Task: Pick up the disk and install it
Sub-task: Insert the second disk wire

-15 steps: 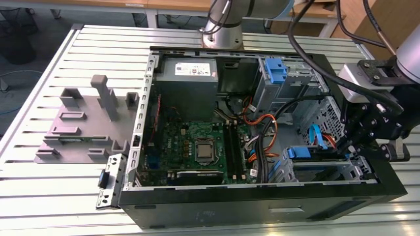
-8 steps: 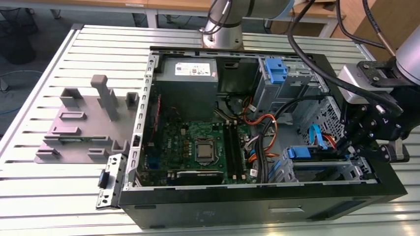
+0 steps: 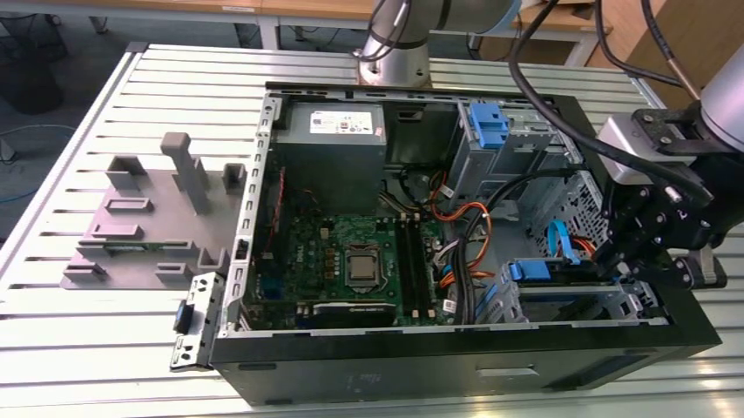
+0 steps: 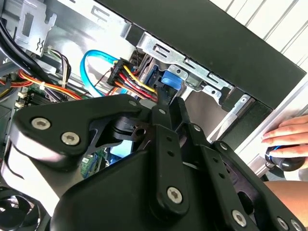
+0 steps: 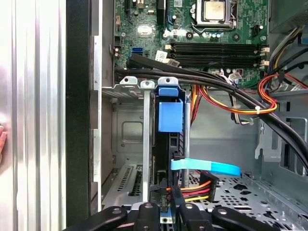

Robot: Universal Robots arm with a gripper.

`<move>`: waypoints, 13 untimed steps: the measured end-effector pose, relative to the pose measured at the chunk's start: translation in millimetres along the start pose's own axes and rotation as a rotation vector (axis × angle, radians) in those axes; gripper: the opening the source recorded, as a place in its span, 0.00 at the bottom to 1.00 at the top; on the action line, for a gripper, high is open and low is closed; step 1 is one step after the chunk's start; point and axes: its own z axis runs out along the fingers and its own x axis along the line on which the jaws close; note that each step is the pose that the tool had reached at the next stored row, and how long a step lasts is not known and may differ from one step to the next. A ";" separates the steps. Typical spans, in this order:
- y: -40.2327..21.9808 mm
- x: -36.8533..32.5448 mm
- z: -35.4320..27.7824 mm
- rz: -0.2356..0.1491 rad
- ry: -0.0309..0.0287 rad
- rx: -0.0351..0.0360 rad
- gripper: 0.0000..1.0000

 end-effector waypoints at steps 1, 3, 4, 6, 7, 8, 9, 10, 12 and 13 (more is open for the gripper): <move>0.0 0.0 0.5 0.000 0.0008 0.0000 0.24; 0.0 0.0 1.4 0.000 0.0035 0.0000 0.24; 0.0 0.0 2.2 0.000 0.0053 0.0000 0.24; 0.1 -0.2 3.4 0.000 0.0097 0.0000 0.24; 0.1 -0.2 3.6 0.000 0.0111 0.0000 0.24; 0.1 -0.1 3.6 0.000 0.0114 0.0000 0.24; 0.1 -0.1 3.5 0.000 0.0116 0.0000 0.24; 0.1 -0.1 3.6 0.000 0.0116 0.0000 0.24; 0.1 -0.2 3.6 0.000 0.0117 0.0000 0.24; 0.1 -0.2 3.5 0.000 0.0119 0.0000 0.24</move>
